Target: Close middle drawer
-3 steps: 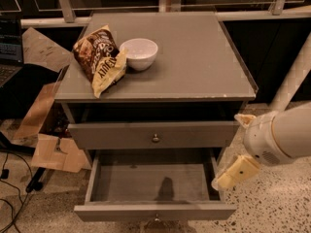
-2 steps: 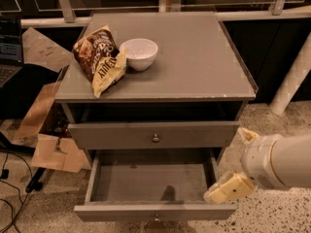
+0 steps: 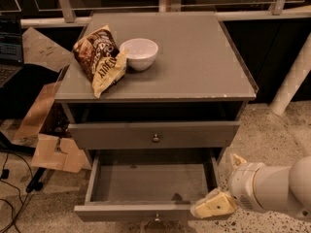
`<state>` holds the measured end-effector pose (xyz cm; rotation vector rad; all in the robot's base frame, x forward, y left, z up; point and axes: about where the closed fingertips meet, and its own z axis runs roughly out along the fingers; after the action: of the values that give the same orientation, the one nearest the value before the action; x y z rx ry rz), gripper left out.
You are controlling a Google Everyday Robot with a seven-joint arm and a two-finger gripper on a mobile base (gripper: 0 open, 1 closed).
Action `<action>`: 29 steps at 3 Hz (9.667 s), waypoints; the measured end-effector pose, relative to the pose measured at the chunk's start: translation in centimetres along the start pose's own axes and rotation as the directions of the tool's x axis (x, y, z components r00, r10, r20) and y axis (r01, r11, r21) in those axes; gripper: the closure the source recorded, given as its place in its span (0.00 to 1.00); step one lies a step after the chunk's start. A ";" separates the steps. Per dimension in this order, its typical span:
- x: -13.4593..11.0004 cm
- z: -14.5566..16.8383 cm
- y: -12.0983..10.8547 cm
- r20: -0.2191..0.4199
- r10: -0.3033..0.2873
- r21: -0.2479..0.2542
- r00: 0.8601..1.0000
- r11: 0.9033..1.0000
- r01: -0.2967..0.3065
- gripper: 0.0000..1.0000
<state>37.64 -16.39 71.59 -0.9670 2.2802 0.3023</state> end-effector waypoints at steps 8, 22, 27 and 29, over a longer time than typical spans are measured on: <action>7.9 12.0 1.1 -0.064 0.220 -0.078 0.974 0.971 -0.224 1.00; 15.4 30.6 -9.8 -0.176 0.165 -0.019 0.970 0.985 -0.171 1.00; 10.7 32.1 -16.4 -0.117 0.100 0.051 0.988 0.994 -0.094 0.81; 12.7 31.6 -15.0 -0.127 0.159 0.043 0.979 0.987 -0.154 0.35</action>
Offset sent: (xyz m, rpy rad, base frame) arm 0.0063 0.0092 -0.0317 0.0220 0.0914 0.0314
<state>56.29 -20.45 39.69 -0.8129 2.4784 0.2738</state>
